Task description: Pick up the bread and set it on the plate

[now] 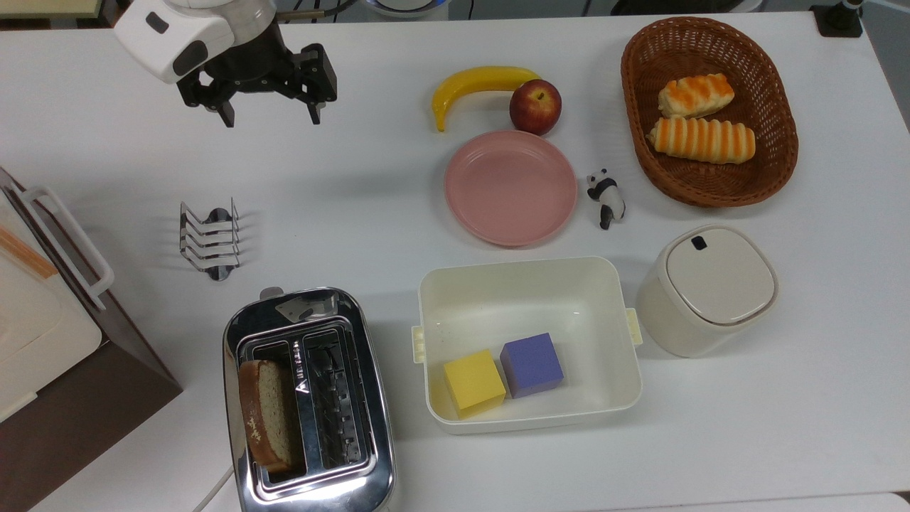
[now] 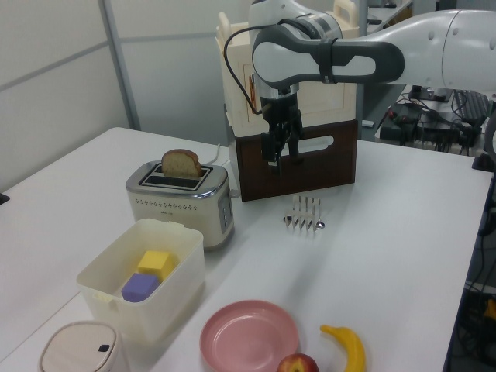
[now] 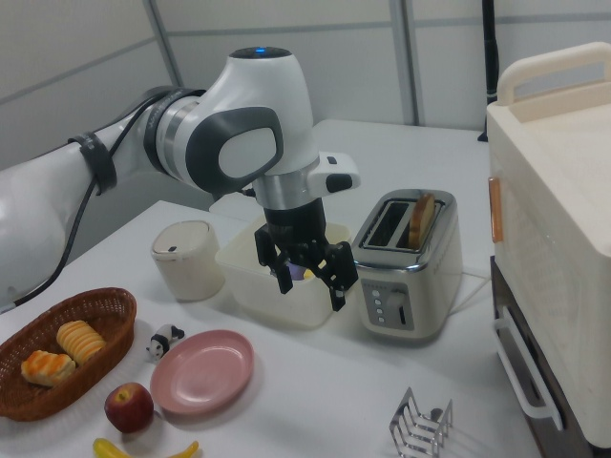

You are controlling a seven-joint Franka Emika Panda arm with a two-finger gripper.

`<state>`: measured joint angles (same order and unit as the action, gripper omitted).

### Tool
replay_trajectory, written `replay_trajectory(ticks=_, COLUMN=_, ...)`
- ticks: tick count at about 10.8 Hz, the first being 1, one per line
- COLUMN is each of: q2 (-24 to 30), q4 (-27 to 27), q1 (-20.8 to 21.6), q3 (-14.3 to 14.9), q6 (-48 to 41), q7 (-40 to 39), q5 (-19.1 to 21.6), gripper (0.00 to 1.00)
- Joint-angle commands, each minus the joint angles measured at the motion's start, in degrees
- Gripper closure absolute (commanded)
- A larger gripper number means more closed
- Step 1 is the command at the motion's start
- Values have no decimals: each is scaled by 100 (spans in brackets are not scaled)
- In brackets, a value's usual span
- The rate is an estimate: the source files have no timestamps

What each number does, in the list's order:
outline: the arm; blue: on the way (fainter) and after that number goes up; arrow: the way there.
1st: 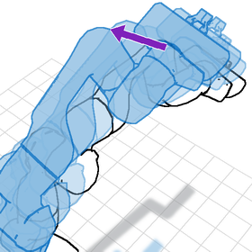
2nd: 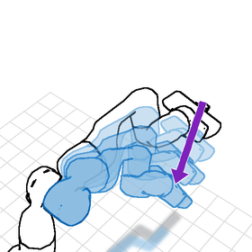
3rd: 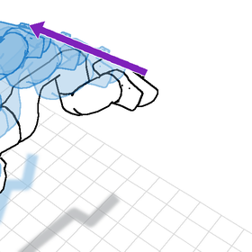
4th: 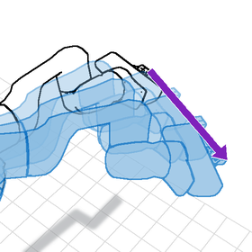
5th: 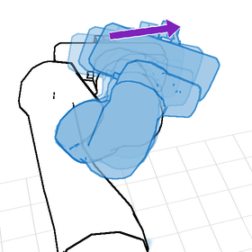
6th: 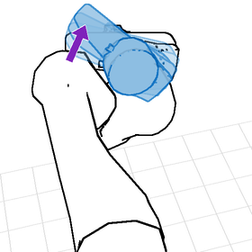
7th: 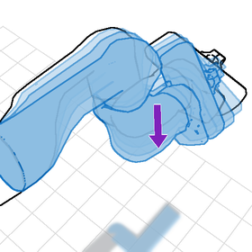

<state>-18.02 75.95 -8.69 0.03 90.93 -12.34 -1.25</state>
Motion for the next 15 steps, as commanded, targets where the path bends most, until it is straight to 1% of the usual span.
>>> replay_trajectory(ticks=1, q2=194, q4=165, q1=34, q3=50, q6=-128, q7=-207, q5=-68, gripper=0)
replay_trajectory(ticks=4, q2=202, q4=165, q1=51, q3=15, q6=-137, q7=-216, q5=-104, gripper=0)
replay_trajectory(ticks=9, q2=132, q4=174, q1=60, q3=15, q6=56, q7=-207, q5=-51, gripper=0)
replay_trajectory(ticks=12, q2=88, q4=174, q1=51, q3=15, q6=486, q7=-198, q5=-42, gripper=0)
replay_trajectory(ticks=15, q2=-17, q4=174, q1=51, q3=6, q6=1187, q7=-32, q5=-25, gripper=0)
